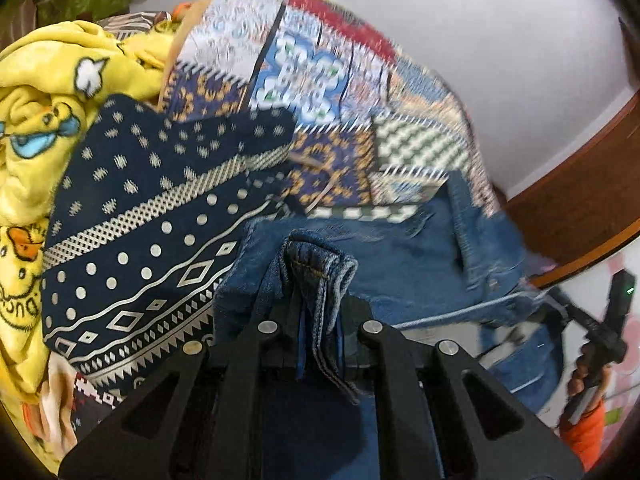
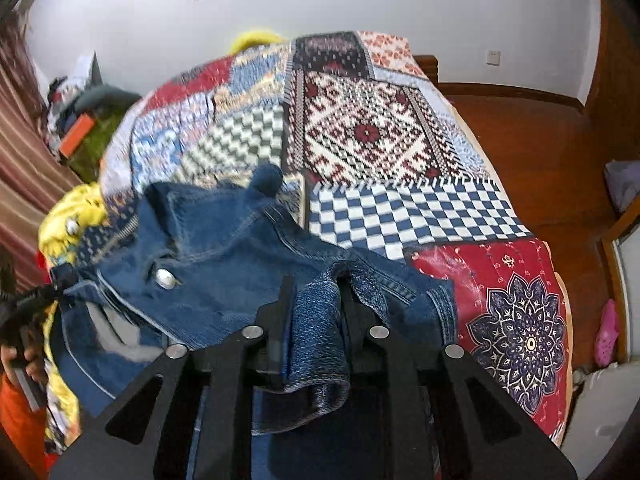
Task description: Fold large clothes
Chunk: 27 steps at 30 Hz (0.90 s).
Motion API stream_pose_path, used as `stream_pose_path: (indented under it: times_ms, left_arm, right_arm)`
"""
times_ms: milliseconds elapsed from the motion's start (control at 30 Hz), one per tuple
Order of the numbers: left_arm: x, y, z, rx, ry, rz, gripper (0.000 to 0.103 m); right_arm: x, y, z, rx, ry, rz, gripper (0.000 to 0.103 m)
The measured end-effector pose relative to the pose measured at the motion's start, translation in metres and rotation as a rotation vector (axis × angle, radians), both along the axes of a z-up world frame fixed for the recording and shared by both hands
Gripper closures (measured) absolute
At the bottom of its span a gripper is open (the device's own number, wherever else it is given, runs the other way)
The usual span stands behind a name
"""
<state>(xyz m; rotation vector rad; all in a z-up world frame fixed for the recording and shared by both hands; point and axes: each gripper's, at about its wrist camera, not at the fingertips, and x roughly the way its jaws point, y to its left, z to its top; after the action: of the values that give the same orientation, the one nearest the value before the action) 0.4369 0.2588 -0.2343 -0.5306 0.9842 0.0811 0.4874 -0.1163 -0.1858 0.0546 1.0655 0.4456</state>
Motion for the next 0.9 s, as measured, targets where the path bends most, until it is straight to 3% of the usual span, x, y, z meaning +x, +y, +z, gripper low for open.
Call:
stream_pose_path:
  times_ms: [133,333,367,467,567,633,733,800,900]
  left_arm:
    - [0.003,-0.008,0.000,0.058,0.025,-0.026,0.089]
    - [0.008,-0.021,0.019,0.151,0.055,-0.104,0.089]
    - [0.009,-0.023,0.021,0.171,0.063,-0.113,0.089]
    - [0.008,-0.023,0.026,0.183,0.079,-0.135,0.083]
    - [0.003,-0.023,0.036,0.162,0.073,-0.121,0.082]
    - [-0.002,-0.025,0.047,0.143,0.037,-0.115,0.078]
    - [-0.007,-0.030,0.065,0.151,0.003,-0.109,0.062]
    - [-0.013,-0.034,0.084,0.219,-0.057,-0.080,0.043]
    - [-0.025,-0.038,0.109,0.353,-0.120,-0.023,0.034]
  right_arm:
    - [0.002,-0.005,-0.001,-0.008,0.015,0.020,0.084]
    - [0.003,-0.027,0.018,0.089,0.042,0.015,0.083]
    - [0.002,-0.031,0.023,0.091,0.042,0.009,0.077]
    - [-0.003,-0.046,0.051,-0.131,-0.140,-0.125,0.057]
    - [-0.006,-0.070,0.071,-0.169,-0.171,-0.198,0.054]
    - [-0.013,-0.078,0.076,-0.169,-0.169,-0.190,0.053]
    - [-0.032,-0.075,0.077,-0.207,-0.170,-0.146,0.053]
    - [-0.044,-0.068,0.072,-0.222,-0.170,-0.096,0.052]
    - [-0.062,-0.047,0.063,-0.236,-0.166,-0.014,0.049]
